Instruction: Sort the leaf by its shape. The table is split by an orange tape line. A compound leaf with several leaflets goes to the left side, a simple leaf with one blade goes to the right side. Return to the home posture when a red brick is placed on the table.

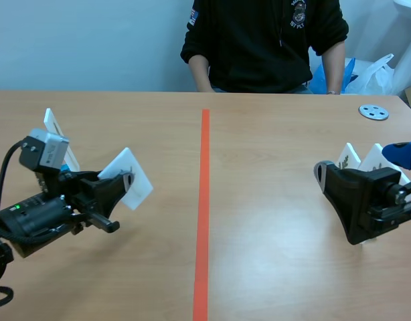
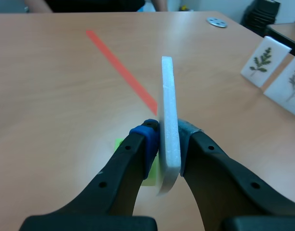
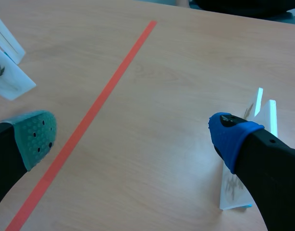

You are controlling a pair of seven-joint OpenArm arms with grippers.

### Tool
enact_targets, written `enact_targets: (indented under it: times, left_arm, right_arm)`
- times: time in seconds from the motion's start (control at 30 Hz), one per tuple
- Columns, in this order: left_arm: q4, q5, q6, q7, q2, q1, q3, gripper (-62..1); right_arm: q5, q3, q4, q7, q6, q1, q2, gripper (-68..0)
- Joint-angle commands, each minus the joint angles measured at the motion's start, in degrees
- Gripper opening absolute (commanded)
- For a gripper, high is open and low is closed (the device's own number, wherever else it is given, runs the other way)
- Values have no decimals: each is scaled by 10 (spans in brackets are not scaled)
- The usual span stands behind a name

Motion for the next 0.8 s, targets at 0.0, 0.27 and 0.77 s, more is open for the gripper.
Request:
enact_targets:
  times: [0.0,0.27,0.77]
  left_arm:
    - [3,-7,19,-8,2,-2,-11,-552]
    - [2,-7,119,-8,2,18,-79,-552]
    - [-82,-7,229,-10,30,-23,-101,-552]
  right_arm:
    - [6,5,5,13,0,2,6,4]
    - [6,5,5,13,0,2,6,4]
    - [6,5,5,13,0,2,6,4]
